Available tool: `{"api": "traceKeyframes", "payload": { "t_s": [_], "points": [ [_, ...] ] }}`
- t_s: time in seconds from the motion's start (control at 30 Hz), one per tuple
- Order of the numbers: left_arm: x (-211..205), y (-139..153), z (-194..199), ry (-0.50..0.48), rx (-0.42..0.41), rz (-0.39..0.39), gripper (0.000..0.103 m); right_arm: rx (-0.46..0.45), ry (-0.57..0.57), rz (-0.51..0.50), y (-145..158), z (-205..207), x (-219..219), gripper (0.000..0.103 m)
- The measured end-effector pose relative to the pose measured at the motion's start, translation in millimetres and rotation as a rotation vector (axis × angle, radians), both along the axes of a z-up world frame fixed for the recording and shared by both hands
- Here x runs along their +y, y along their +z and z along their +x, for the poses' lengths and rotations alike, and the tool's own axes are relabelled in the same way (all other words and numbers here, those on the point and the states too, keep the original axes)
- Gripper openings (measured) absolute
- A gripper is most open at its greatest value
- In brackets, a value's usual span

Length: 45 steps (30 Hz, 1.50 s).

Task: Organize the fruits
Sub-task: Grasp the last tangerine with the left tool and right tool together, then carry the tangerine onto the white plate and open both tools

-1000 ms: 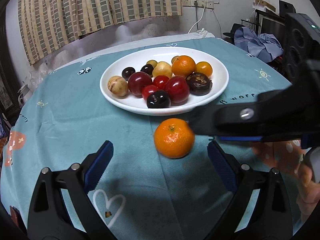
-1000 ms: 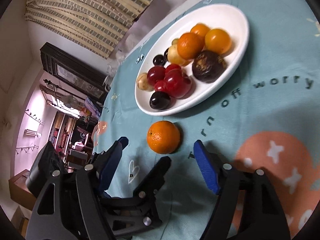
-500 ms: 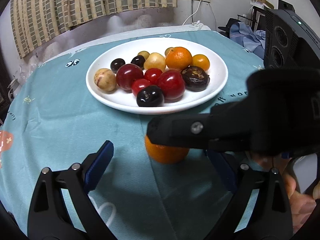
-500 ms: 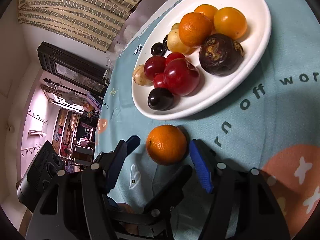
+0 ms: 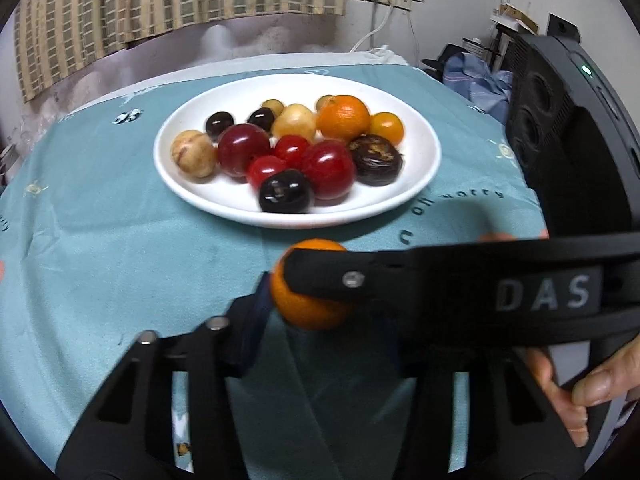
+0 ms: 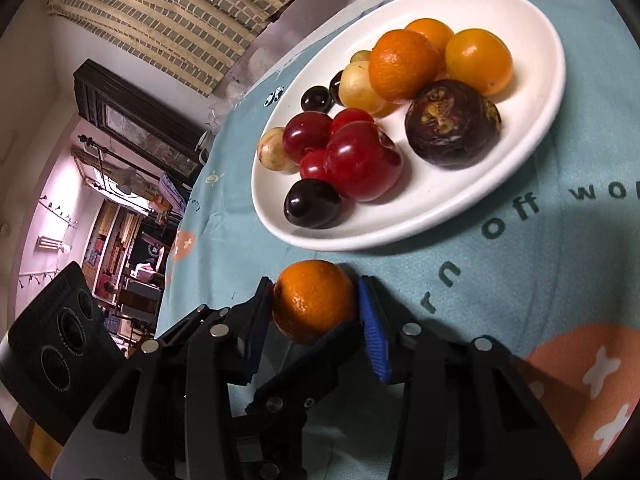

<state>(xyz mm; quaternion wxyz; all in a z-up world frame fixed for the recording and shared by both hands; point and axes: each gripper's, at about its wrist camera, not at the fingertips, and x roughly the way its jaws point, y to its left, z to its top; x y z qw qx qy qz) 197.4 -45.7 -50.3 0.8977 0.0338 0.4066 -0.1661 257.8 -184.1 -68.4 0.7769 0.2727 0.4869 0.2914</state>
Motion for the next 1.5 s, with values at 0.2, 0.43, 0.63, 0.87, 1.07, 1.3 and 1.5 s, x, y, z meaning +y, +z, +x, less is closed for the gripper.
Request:
{"api": "traceKeyframes", "payload": {
  "t_s": [0.2,0.43,0.63,0.87,1.07,1.3,1.5],
  "points": [
    [-1.3,4.8,-8.1,0.003,-0.039,0.016,0.047,-0.017,0.002,0.025,3.5,-1.8,-1.1,0.043],
    [-6.6,23.5,-26.0,0.004,-0.144,0.067,0.046,-0.076,0.005,0.060,23.1,-13.9,-5.1,0.043],
    [-10.9,48.6,-35.7,0.002,-0.236,0.074,0.046,-0.153,-0.004,0.079,48.7,-25.6,-8.7,0.043],
    [-16.1,73.9,-30.0,-0.006,-0.299,0.073,0.046,-0.204,-0.020,0.094,75.4,-19.2,-12.3,0.043],
    [-21.7,87.0,-2.2,-0.013,-0.321,0.068,0.046,-0.217,-0.035,0.076,90.3,7.1,-17.4,0.043],
    [-25.5,86.5,48.2,-0.016,-0.298,0.036,0.047,-0.206,-0.055,0.027,91.4,51.3,-18.6,0.043],
    [-28.6,67.2,95.4,-0.026,-0.233,0.019,0.047,-0.159,-0.078,-0.018,69.8,90.2,-20.6,0.043]
  ]
}}
